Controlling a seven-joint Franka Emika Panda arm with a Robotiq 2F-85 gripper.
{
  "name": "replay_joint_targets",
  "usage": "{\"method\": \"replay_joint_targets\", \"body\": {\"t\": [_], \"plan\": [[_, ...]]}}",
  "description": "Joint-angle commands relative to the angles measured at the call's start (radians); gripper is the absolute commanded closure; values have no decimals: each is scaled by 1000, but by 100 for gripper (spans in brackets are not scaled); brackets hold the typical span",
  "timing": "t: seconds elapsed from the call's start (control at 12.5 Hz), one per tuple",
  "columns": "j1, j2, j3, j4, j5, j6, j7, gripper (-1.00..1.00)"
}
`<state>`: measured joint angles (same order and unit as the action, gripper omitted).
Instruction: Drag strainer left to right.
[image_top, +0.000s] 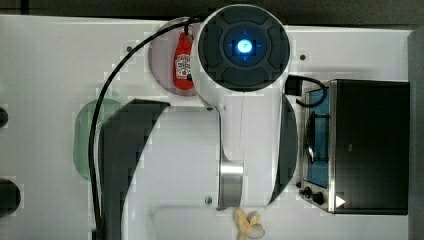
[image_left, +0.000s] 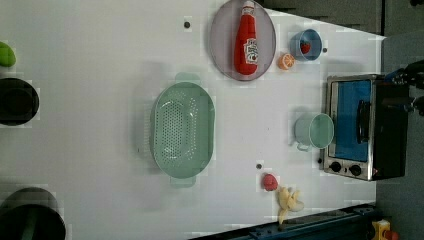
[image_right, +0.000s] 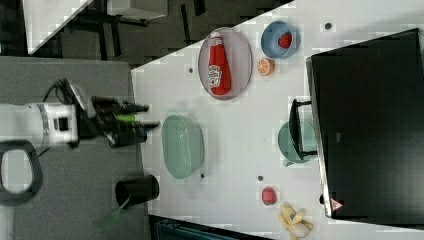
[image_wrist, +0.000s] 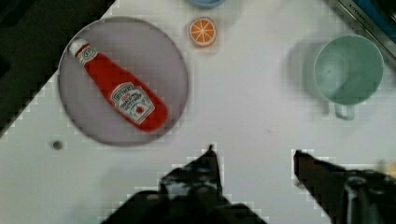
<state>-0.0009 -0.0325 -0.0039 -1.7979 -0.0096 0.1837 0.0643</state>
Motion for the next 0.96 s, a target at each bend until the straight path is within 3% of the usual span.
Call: {"method": "replay_joint_targets", "body": {"t": [0.08, 0.24, 0.56, 0.96], "plan": [[16, -492, -71, -241, -30, -254, 76, -60], [17, -491, -70, -241, -30, -254, 76, -100], [42, -452, -8, -247, -17, -217, 79, -100], [64, -310, 235, -287, -13, -36, 319, -100]]}}
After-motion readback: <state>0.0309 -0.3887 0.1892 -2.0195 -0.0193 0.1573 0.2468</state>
